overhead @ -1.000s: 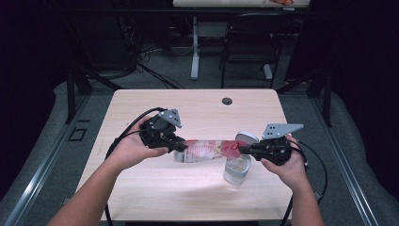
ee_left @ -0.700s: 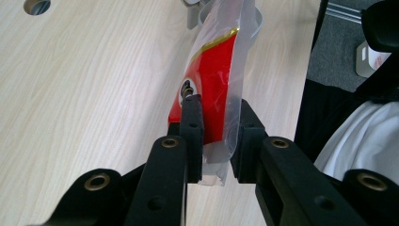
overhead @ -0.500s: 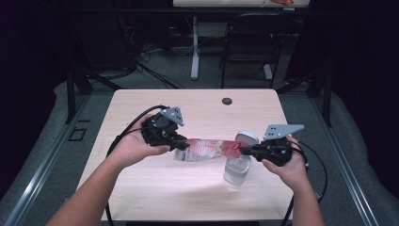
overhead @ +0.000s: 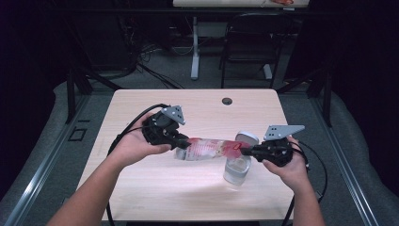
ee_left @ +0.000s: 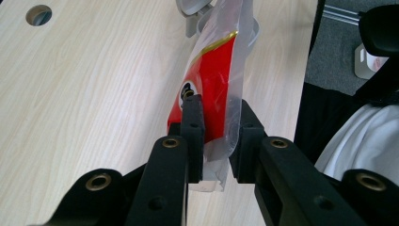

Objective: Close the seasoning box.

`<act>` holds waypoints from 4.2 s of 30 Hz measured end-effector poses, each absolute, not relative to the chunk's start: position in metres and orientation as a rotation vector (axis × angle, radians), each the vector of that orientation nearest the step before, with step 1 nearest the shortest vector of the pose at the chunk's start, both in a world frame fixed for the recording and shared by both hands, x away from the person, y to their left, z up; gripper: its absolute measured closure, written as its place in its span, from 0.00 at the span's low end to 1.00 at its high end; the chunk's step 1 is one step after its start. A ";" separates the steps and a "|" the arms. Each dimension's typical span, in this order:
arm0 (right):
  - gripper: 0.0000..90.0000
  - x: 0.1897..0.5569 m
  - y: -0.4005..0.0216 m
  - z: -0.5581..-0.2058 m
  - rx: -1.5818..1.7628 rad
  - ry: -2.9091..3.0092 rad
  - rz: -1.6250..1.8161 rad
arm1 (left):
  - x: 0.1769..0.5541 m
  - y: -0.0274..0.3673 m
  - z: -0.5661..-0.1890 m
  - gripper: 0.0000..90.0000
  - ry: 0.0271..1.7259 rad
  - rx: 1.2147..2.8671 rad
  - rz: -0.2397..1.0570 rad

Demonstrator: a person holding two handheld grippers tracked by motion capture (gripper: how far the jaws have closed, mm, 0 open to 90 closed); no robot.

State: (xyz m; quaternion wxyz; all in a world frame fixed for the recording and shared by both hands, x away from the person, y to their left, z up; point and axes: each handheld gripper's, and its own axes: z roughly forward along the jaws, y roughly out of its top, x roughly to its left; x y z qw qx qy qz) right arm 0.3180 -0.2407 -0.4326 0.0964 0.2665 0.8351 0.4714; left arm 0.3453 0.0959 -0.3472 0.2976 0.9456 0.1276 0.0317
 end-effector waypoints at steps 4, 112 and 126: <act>0.99 0.318 -0.241 -0.432 0.789 2.477 1.390 | 0.345 0.095 -0.346 0.88 0.336 2.510 0.088; 0.99 0.302 -0.257 -0.437 0.866 2.470 1.382 | 0.338 0.071 -0.327 0.89 0.259 2.509 0.093; 0.99 0.303 -0.260 -0.440 0.882 2.475 1.377 | 0.337 0.064 -0.322 0.89 0.250 2.508 0.098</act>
